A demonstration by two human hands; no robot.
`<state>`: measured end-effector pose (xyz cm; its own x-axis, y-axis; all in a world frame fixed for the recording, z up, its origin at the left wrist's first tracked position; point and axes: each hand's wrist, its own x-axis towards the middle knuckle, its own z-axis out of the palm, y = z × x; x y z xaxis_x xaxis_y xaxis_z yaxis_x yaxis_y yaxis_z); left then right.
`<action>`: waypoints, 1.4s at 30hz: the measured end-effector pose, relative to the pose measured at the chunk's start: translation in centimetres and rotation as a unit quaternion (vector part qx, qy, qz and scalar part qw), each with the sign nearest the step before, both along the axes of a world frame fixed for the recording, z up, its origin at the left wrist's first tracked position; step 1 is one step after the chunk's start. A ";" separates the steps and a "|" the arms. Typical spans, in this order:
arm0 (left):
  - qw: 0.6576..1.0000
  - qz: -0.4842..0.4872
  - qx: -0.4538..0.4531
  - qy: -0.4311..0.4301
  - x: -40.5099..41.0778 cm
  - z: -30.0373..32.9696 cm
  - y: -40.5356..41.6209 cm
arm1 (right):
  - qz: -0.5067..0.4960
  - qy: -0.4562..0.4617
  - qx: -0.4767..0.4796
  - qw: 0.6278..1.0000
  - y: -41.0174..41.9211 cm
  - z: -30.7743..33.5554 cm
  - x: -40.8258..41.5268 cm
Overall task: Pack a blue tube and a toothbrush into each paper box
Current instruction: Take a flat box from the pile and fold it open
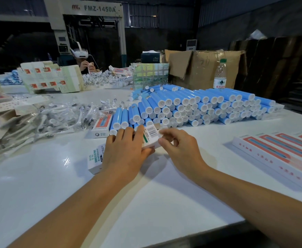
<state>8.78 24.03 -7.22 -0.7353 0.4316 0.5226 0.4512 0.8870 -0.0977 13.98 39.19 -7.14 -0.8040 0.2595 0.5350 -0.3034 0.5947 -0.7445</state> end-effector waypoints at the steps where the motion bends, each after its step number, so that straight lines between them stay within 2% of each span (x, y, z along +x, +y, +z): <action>1: 1.000 0.001 0.003 0.001 0.0 0.0 0.0 | 0.007 -0.004 -0.018 1.000 0.0 0.1 0.1; 10: 0.998 -0.003 -0.061 0.032 0.6 -0.2 0.1 | -0.013 -0.095 -0.010 0.995 0.3 0.4 -0.3; 12: 0.998 -0.001 -0.061 0.028 0.7 -0.2 0.1 | 0.002 -0.106 -0.038 0.994 0.2 0.5 -0.4; 15: 0.997 0.007 -0.064 0.030 0.8 -0.3 0.2 | 0.016 -0.101 -0.063 0.993 0.1 0.5 -0.4; 20: 0.996 0.016 -0.073 0.040 1.2 -0.5 0.3 | 0.034 -0.101 -0.050 0.993 -0.2 0.5 -0.4; 26: 0.997 0.021 -0.062 0.040 1.4 -0.4 0.6 | 0.009 -0.085 0.035 0.996 -0.2 0.3 -0.4; 28: 0.998 0.028 -0.047 0.038 1.5 -0.3 0.6 | -0.016 -0.052 0.046 0.997 0.0 0.3 -0.4; 31: 0.999 0.035 -0.004 0.037 1.5 -0.1 0.5 | -0.040 -0.001 -0.042 0.998 0.4 0.3 -0.5; 33: 0.999 0.035 0.015 0.035 1.5 0.1 0.4 | 0.006 -0.063 -0.202 0.977 0.5 0.7 -0.7; 34: 0.999 0.034 0.017 0.034 1.6 0.2 0.5 | 0.065 -0.111 -0.318 0.939 0.5 0.9 -0.8; 35: 0.999 0.030 0.014 0.034 1.6 0.2 0.5 | 0.131 -0.152 -0.421 0.885 0.4 1.0 -0.9; 36: 0.999 0.025 0.006 0.036 1.7 0.1 0.6 | 0.185 -0.170 -0.486 0.837 0.3 1.1 -1.0; 37: 0.999 0.019 -0.005 0.039 1.7 0.0 0.8 | 0.220 -0.176 -0.512 0.812 0.2 1.1 -1.1; 38: 0.999 0.012 -0.016 0.042 1.7 -0.1 0.9 | 0.233 -0.174 -0.518 0.804 0.2 1.1 -1.2; 40: 0.999 0.003 -0.030 0.044 1.7 -0.2 1.1 | 0.212 -0.152 -0.505 0.823 0.0 0.7 -1.5; 42: 0.999 0.000 -0.036 0.040 1.7 -0.2 1.4 | 0.152 -0.130 -0.412 0.889 -0.2 0.1 -1.6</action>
